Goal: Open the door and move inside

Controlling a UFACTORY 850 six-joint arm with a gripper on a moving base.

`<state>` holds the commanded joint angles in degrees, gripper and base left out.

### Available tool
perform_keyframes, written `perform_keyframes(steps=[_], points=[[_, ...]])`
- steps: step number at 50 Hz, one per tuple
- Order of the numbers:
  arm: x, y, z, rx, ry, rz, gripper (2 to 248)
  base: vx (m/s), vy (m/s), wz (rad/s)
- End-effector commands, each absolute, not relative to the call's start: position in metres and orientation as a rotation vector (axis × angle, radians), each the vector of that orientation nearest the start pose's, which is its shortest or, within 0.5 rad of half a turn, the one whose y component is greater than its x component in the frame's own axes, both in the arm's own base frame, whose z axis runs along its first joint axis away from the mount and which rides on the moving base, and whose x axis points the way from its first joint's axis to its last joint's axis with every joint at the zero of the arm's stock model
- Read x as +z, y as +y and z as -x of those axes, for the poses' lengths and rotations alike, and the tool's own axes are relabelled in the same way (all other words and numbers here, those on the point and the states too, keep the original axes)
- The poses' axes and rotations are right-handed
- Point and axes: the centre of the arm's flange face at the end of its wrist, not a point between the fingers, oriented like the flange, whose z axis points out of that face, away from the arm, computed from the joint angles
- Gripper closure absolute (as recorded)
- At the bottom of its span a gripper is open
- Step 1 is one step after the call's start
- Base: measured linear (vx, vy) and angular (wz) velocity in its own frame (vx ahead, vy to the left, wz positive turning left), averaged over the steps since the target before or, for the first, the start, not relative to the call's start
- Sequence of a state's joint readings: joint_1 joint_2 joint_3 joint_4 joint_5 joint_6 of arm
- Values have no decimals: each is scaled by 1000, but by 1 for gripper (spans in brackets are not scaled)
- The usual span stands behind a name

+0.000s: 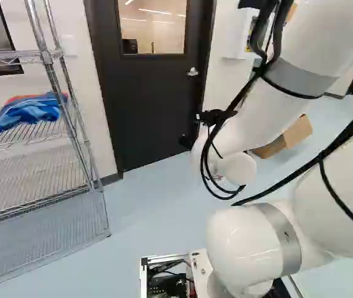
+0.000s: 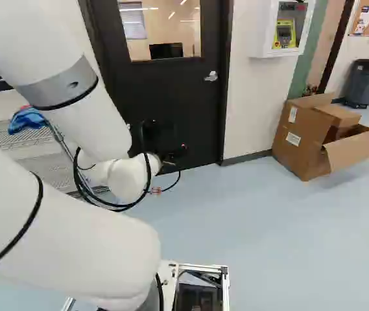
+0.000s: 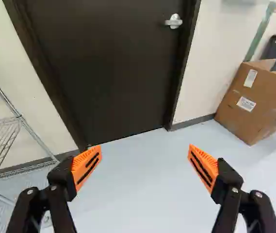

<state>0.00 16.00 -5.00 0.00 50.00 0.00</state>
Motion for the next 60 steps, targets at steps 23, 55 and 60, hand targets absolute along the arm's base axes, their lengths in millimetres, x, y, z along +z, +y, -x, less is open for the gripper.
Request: perform_keyframes(steps=[23, 55, 60], points=[[366, 0, -270, -1824, 0, 2558, 3, 0, 0, 0], [366, 0, -270, -1824, 0, 2558, 3, 112, -26, -2], [366, 0, -270, -1824, 0, 2558, 3, 226, -62, -7]])
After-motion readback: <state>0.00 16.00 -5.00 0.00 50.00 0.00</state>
